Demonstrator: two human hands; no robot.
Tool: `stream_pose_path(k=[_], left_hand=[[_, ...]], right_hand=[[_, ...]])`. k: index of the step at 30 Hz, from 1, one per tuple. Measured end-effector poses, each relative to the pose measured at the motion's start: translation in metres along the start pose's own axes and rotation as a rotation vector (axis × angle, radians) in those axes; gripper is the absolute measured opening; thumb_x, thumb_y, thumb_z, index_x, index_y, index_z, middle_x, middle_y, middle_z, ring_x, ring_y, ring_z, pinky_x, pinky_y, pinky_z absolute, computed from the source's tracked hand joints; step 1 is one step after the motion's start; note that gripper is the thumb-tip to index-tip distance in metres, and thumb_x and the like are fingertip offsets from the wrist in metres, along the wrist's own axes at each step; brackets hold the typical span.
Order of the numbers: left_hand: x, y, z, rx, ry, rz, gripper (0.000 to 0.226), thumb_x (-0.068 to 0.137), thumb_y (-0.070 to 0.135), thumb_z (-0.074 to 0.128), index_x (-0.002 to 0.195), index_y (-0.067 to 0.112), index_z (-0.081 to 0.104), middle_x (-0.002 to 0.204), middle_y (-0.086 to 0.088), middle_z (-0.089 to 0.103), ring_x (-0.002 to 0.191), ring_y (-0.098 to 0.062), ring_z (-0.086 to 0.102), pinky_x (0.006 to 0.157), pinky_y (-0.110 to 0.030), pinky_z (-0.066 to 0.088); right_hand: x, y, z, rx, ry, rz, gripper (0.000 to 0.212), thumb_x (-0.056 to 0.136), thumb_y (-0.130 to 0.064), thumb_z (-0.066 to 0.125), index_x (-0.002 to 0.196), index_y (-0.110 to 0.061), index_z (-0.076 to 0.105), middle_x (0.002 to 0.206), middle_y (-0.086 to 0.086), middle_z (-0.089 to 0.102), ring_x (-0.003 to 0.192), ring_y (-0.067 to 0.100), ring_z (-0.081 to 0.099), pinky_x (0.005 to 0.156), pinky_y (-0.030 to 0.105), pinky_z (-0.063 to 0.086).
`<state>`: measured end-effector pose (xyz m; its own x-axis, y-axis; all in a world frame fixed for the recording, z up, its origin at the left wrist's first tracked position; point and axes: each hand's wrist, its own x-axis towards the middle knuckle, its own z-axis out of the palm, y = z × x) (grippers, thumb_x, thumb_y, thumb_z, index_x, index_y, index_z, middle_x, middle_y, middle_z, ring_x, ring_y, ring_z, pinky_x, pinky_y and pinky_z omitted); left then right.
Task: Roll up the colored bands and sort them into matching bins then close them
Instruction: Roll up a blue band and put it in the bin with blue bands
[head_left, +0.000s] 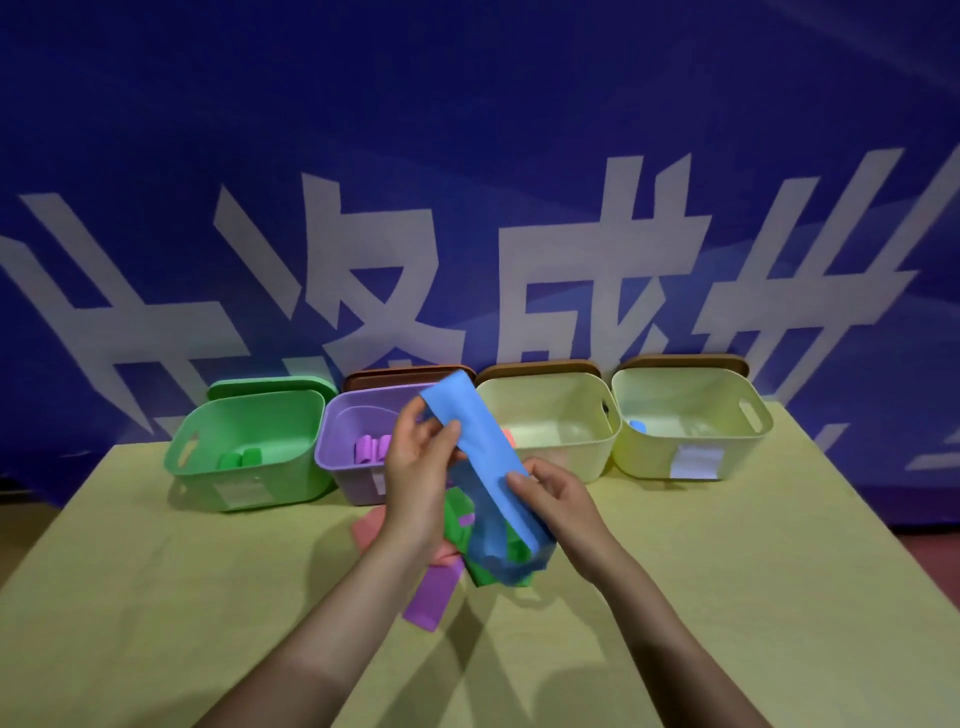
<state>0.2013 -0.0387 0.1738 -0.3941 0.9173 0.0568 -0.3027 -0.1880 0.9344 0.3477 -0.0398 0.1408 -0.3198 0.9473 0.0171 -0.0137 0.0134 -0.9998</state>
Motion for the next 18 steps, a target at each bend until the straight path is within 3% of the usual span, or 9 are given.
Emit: stream_pose_path(k=[2, 5, 8, 11, 15, 18], left_hand=[[0.012, 0.004, -0.007, -0.023, 0.079, 0.023, 0.031, 0.092, -0.003, 0.053, 0.103, 0.025, 0.058, 0.083, 0.012, 0.071, 0.075, -0.004, 0.062, 0.066, -0.018, 0.049], [0.027, 0.005, -0.021, -0.022, 0.198, 0.043, 0.034, 0.091, -0.006, 0.052, 0.105, 0.024, 0.055, 0.068, 0.014, 0.067, 0.058, 0.002, 0.057, 0.058, -0.013, 0.045], [0.032, -0.009, -0.037, 0.031, 0.263, -0.021, 0.041, 0.090, -0.006, 0.054, 0.122, 0.019, 0.050, 0.064, 0.012, 0.064, 0.049, 0.000, 0.054, 0.053, -0.015, 0.045], [0.034, -0.026, -0.049, 0.074, 0.292, -0.115, 0.047, 0.090, -0.005, 0.055, 0.134, 0.011, 0.047, 0.074, 0.007, 0.065, 0.055, -0.002, 0.057, 0.063, -0.020, 0.048], [0.035, -0.033, -0.057, 0.078, 0.374, -0.178, 0.053, 0.091, -0.005, 0.055, 0.139, 0.011, 0.041, 0.081, 0.000, 0.058, 0.048, 0.002, 0.054, 0.058, -0.015, 0.046], [0.034, -0.035, -0.061, 0.071, 0.365, -0.237, 0.051, 0.091, -0.002, 0.055, 0.138, 0.012, 0.042, 0.085, -0.005, 0.058, 0.058, -0.008, 0.053, 0.060, -0.022, 0.047]], right_hand=[[-0.007, 0.005, -0.005, 0.001, -0.122, 0.102, 0.049, 0.070, -0.047, 0.070, 0.092, -0.002, 0.069, 0.084, 0.009, 0.069, 0.074, 0.018, 0.062, 0.067, 0.028, 0.046], [-0.018, 0.010, -0.011, 0.014, -0.186, 0.186, 0.042, 0.066, -0.046, 0.074, 0.084, -0.008, 0.073, 0.080, 0.006, 0.069, 0.071, 0.016, 0.061, 0.063, 0.026, 0.045], [-0.022, 0.012, -0.014, 0.188, -0.158, 0.208, 0.037, 0.067, -0.035, 0.074, 0.087, -0.004, 0.073, 0.082, 0.008, 0.070, 0.070, 0.015, 0.063, 0.063, 0.022, 0.047], [-0.020, 0.009, -0.017, 0.335, -0.162, 0.219, 0.043, 0.066, -0.029, 0.077, 0.095, 0.001, 0.068, 0.088, 0.011, 0.070, 0.076, 0.018, 0.065, 0.068, 0.026, 0.050], [-0.019, 0.006, -0.022, 0.359, -0.180, 0.208, 0.045, 0.065, -0.029, 0.073, 0.102, -0.003, 0.070, 0.098, 0.012, 0.068, 0.089, 0.024, 0.062, 0.077, 0.031, 0.049], [-0.016, 0.006, -0.020, 0.376, -0.190, 0.169, 0.044, 0.071, -0.023, 0.069, 0.110, -0.004, 0.069, 0.107, 0.016, 0.063, 0.098, 0.029, 0.047, 0.079, 0.035, 0.038]])
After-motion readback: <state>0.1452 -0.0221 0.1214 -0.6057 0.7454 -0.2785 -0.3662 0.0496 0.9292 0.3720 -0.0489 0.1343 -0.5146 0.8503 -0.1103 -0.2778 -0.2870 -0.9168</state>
